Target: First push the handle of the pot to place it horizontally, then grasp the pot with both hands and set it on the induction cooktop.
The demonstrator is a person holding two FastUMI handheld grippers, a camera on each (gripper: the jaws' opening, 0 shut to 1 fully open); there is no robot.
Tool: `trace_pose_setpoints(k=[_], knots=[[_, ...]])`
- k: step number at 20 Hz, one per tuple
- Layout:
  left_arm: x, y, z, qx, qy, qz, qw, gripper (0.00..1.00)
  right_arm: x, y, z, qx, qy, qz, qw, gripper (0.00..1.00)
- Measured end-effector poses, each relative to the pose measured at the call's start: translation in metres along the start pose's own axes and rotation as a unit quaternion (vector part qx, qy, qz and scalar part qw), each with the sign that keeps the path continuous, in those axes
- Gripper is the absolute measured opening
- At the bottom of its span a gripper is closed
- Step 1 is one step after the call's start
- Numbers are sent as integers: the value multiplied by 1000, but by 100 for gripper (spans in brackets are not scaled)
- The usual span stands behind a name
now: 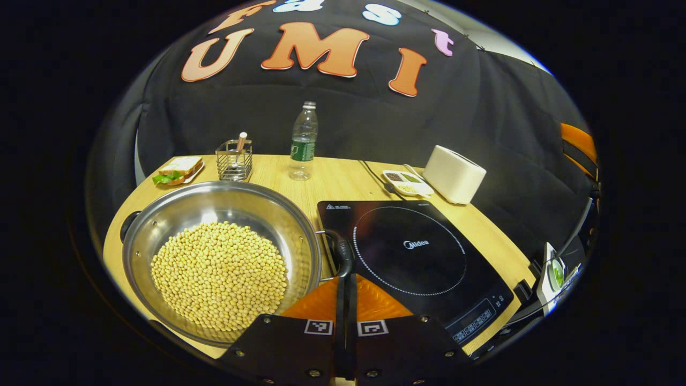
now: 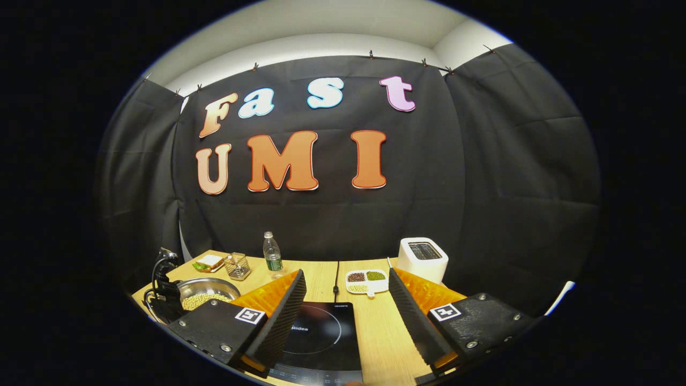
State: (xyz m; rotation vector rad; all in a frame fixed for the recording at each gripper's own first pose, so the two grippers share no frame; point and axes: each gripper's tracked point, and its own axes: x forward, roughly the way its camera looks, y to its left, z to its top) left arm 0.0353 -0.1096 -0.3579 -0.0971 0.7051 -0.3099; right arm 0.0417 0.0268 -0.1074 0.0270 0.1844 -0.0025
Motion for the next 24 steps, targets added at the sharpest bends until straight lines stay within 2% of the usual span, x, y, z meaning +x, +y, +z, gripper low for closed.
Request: trace_pose_setpoints(k=[4, 6, 7, 8, 9, 10, 11, 12, 15, 16, 17, 20, 24], knots=[[-42, 22, 28, 13, -45, 4, 999, 2, 10, 30, -12, 12, 15, 6, 1000, 96], [-61, 52, 42, 23, -69, 35, 997, 1, 16, 47, -21, 16, 26, 5, 1000, 96], [-71, 72, 49, 27, -81, 50, 995, 7, 19, 58, -27, 21, 31, 7, 999, 96], [-79, 92, 56, 30, -94, 69, 993, 20, 22, 70, -36, 26, 39, 10, 999, 100], [-87, 114, 62, 32, -105, 90, 990, 34, 26, 83, -46, 27, 51, 13, 998, 96], [-94, 134, 67, 32, -113, 110, 987, 47, 29, 97, -57, 27, 63, 18, 997, 96], [-100, 154, 72, 33, -120, 126, 984, 72, 34, 111, -67, 27, 73, 23, 997, 96], [-106, 174, 74, 36, -125, 142, 981, 78, 37, 126, -76, 27, 82, 28, 996, 96], [-115, 229, 78, 33, -135, 165, 977, 81, 51, 166, -107, 12, 107, 35, 994, 96], [-111, 241, 78, 23, -134, 159, 978, 82, 54, 177, -118, 6, 117, 36, 992, 100], [-108, 252, 75, 7, -131, 153, 979, 81, 57, 188, -129, 2, 128, 36, 991, 96], [-100, 281, 57, -31, -110, 148, 982, 82, 69, 213, -161, -4, 163, 35, 986, 96], [-84, 300, 48, -28, -100, 135, 985, 81, 83, 228, -193, -21, 199, 21, 980, 96]])
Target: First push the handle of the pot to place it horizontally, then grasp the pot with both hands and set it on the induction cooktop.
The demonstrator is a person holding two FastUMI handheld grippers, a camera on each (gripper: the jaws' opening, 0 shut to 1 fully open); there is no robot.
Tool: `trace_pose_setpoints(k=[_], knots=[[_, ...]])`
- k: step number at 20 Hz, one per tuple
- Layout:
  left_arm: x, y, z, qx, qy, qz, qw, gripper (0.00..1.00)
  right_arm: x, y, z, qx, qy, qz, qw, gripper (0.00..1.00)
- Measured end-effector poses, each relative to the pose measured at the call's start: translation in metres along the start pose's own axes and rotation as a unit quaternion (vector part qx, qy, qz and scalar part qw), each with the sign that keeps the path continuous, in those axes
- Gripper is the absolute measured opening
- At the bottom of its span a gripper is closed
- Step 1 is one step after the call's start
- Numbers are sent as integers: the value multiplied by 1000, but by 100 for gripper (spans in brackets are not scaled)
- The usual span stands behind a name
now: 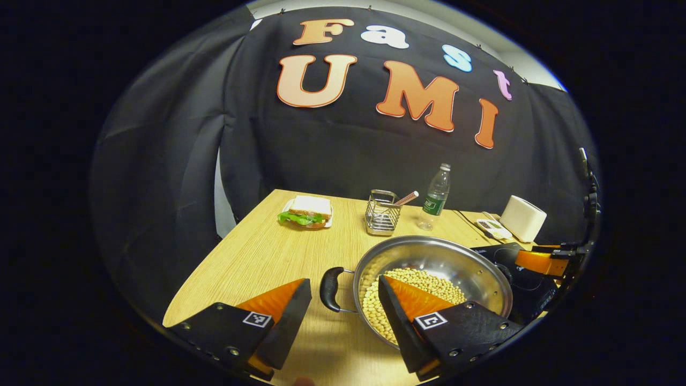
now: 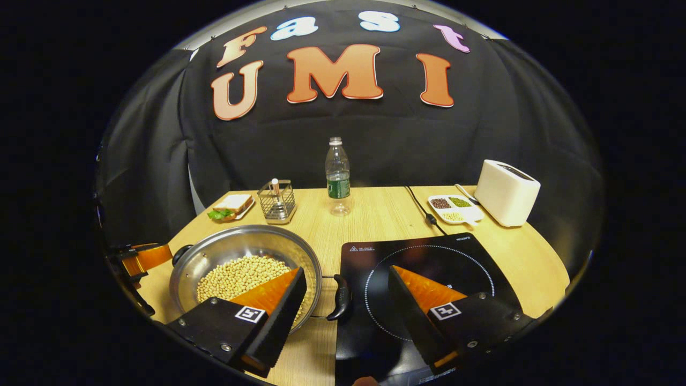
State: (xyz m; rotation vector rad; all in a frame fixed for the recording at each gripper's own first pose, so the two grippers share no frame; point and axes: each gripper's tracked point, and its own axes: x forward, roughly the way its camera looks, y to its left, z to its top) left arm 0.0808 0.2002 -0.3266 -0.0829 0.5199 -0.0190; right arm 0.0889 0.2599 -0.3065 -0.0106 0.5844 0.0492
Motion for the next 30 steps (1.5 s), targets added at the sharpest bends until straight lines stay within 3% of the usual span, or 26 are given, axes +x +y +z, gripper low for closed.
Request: trace_pose_setpoints(k=[10, 15, 17, 18, 21, 30], knots=[[44, 6, -29, 39, 58, -11, 998, 81, 23, 9, -28, 11, 57, -15, 998, 96], [54, -2, -40, 23, 80, -24, 996, 82, 28, 14, -37, 16, 74, -10, 997, 81], [56, -2, -41, 19, 77, -20, 997, 60, 31, 14, -36, 27, 74, -11, 997, 71], [55, -2, -42, 15, 80, -17, 997, 57, 28, 15, -37, 28, 80, -11, 996, 67], [53, 0, -38, 0, 81, -2, 997, 53, 30, 16, -37, 41, 85, -7, 996, 59], [24, -7, -36, -10, 85, 19, 996, 49, 12, 9, -27, 58, 84, 8, 995, 53]])
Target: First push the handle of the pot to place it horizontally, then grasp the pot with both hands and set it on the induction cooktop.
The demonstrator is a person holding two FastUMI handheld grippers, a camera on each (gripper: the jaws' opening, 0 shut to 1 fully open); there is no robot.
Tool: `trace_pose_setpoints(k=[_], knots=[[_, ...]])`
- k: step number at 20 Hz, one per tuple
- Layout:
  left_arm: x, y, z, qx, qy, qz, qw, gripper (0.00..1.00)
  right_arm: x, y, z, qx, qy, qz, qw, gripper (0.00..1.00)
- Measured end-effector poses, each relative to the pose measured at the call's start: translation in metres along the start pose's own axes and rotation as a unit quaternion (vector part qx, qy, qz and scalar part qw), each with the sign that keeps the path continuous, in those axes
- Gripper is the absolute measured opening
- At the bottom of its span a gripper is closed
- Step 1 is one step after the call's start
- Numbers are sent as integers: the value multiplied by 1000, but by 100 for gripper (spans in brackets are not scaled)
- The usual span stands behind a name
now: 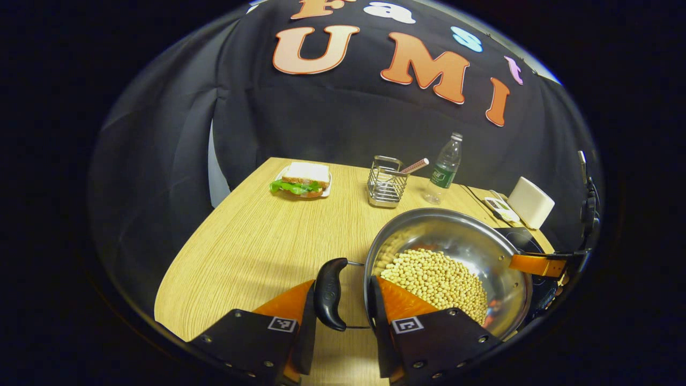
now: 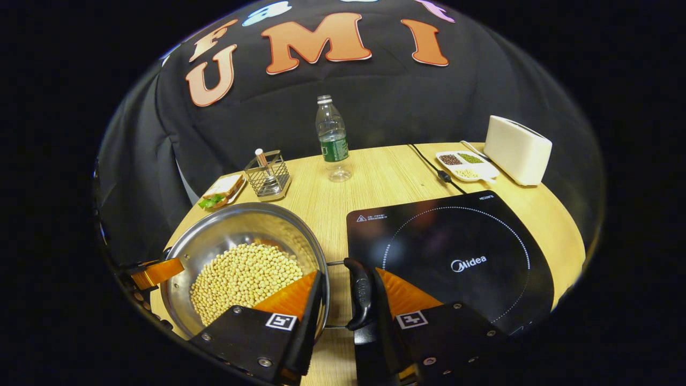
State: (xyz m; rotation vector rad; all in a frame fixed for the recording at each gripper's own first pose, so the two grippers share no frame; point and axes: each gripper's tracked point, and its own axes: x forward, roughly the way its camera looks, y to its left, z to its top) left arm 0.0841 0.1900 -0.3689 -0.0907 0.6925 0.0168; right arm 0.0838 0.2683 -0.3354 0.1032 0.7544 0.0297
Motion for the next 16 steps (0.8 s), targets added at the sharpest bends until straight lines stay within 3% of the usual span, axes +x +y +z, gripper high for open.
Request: trace_pose_setpoints(k=[9, 16], knots=[[-27, -42, 27, 20, -16, -3, 1000, 45, -28, -28, 17, 18, -4, 4, 1000, 49], [-33, -106, 52, 37, -26, -18, 999, 47, -51, -81, 42, 37, -18, -5, 999, 49]])
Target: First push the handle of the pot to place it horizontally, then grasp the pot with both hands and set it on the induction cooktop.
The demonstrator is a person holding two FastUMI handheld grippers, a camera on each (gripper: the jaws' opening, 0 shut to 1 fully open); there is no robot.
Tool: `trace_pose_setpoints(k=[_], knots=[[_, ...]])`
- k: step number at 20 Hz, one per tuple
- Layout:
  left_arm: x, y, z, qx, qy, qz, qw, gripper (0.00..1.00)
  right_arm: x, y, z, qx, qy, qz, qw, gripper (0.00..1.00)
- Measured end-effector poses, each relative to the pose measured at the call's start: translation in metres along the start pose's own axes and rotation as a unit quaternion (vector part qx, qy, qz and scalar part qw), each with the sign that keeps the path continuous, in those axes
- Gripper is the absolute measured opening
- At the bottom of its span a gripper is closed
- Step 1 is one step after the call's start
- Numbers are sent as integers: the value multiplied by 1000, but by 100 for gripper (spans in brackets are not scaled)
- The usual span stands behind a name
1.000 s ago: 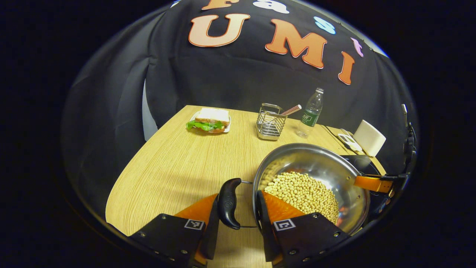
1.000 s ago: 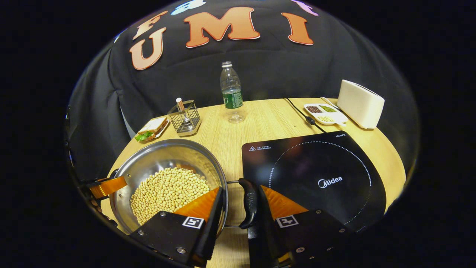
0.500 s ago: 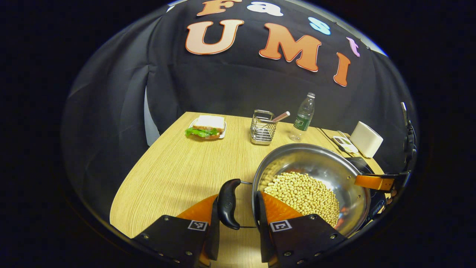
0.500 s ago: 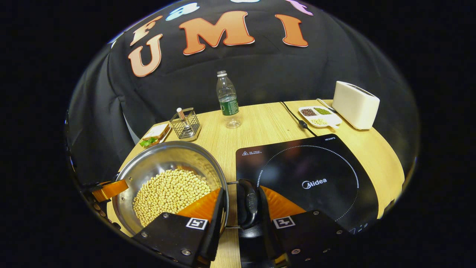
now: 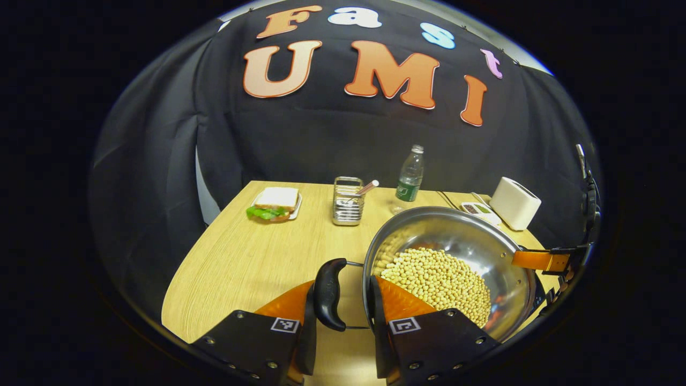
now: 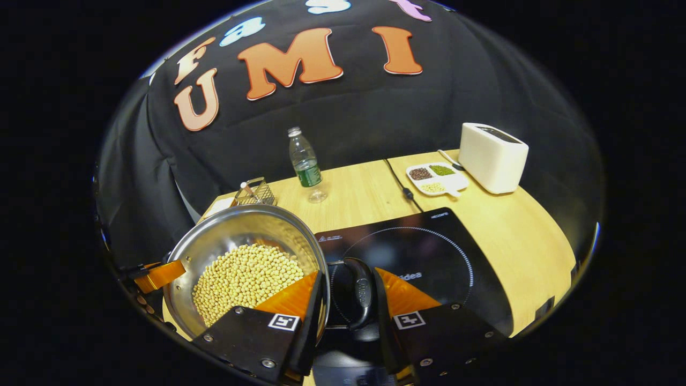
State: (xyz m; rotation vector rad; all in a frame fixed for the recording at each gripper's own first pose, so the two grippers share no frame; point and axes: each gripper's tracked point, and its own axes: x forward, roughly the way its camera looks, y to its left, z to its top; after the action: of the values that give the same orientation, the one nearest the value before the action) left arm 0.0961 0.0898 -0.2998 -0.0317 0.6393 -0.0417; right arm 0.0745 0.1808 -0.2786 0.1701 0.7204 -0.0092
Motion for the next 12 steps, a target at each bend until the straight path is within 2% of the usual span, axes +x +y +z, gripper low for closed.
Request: trace_pose_setpoints(k=[12], knots=[[11, -124, 12, 31, 9, -41, 999, 46, -22, -110, 26, 22, -15, -35, 999, 50]])
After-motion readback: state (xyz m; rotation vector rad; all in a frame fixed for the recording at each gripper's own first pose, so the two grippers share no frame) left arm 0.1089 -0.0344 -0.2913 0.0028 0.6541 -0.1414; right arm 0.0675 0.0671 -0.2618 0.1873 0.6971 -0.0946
